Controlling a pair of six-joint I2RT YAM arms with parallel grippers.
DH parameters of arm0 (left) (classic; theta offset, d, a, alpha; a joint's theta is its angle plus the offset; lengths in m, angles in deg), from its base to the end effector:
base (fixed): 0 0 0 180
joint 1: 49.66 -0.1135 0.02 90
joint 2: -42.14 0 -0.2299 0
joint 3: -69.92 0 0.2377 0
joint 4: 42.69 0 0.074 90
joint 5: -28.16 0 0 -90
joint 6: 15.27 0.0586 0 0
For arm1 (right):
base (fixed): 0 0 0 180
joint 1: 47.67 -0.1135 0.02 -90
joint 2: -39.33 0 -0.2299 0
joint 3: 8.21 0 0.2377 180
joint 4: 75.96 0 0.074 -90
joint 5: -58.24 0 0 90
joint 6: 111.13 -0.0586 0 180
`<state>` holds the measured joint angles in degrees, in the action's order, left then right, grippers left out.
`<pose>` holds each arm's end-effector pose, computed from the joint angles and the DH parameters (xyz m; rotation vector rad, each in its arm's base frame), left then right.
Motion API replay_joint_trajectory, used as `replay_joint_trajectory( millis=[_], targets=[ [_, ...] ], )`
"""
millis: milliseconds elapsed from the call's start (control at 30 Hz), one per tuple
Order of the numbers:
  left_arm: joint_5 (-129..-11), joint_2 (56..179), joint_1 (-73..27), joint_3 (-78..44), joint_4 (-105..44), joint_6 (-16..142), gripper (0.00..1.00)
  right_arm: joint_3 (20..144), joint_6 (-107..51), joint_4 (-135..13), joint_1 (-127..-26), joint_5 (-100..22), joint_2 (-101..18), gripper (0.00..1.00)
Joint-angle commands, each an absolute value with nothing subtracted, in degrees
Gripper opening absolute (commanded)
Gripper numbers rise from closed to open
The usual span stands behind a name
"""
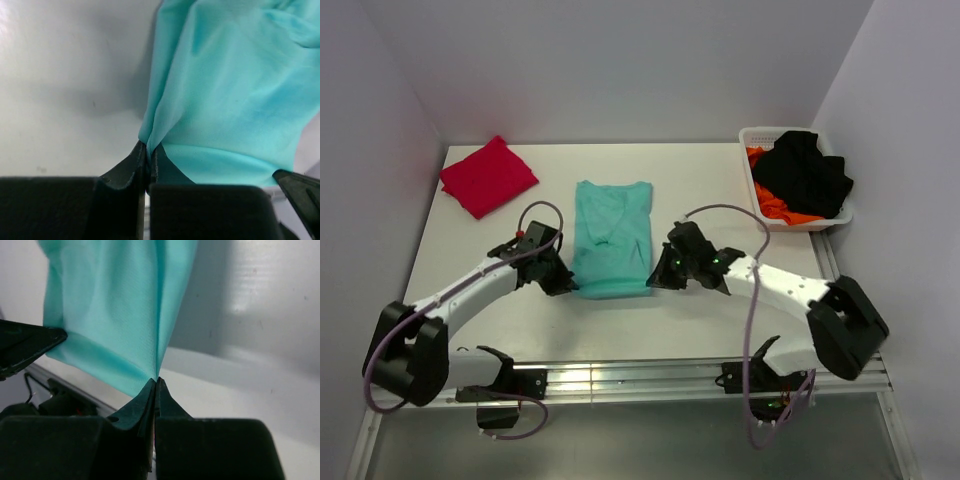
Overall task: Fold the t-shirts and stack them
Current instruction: Fold the tshirt
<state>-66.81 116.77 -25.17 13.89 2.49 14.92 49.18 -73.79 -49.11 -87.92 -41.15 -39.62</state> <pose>0.2189 -0.1053 0.1406 -0.8259 2.6878 -0.5299 0.2110 0.1911 0.1532 0.2020 2.6145 0.8698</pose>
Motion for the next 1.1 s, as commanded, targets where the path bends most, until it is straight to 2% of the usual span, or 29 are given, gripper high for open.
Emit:
replay_joint_trajectory(
  millis=[0, 233, 500, 767, 900, 967, 1033, 1067],
  targets=[
    [-66.67, 109.3, -24.0, 12.23, 10.94, 15.5, 0.0, 46.41, -74.21, -42.28, -88.18, -38.79, -31.44, 0.0],
    [-66.32, 99.1, -23.65, 6.53, 23.95, 13.56, 0.02, 47.98, -74.57, -27.0, -88.19, -37.22, -16.93, 0.0],
    [-66.76, 100.93, -23.65, -0.76, 27.21, 14.26, 0.02, 54.83, -73.16, -18.71, -88.19, -35.55, -15.33, 0.0],
    [-66.23, 111.39, -23.73, -10.86, 25.98, 16.98, 0.01, 62.91, -69.74, -17.48, -87.48, -35.19, -22.36, 0.0],
    [-66.23, 118.5, -25.14, -17.18, 24.66, 19.44, 0.01, 68.44, -65.61, -18.97, -84.06, -36.16, -29.38, 0.0],
    [-66.76, 124.21, -27.15, -20.01, 23.35, 20.94, 0.01, 72.13, -62.63, -20.11, -80.38, -37.2, -36.49, 0.0],
    [-67.72, 131.82, -29.0, -25.19, 21.77, 22.95, 0.06, 79.95, -60.86, -20.55, -77.56, -37.65, -46.29, 0.0],
    [-68.25, 134.92, -30.84, -27.21, 20.98, 23.92, 0.24, 83.46, -59.55, -19.77, -75.11, -37.74, -50.27, 0.0]
  ],
)
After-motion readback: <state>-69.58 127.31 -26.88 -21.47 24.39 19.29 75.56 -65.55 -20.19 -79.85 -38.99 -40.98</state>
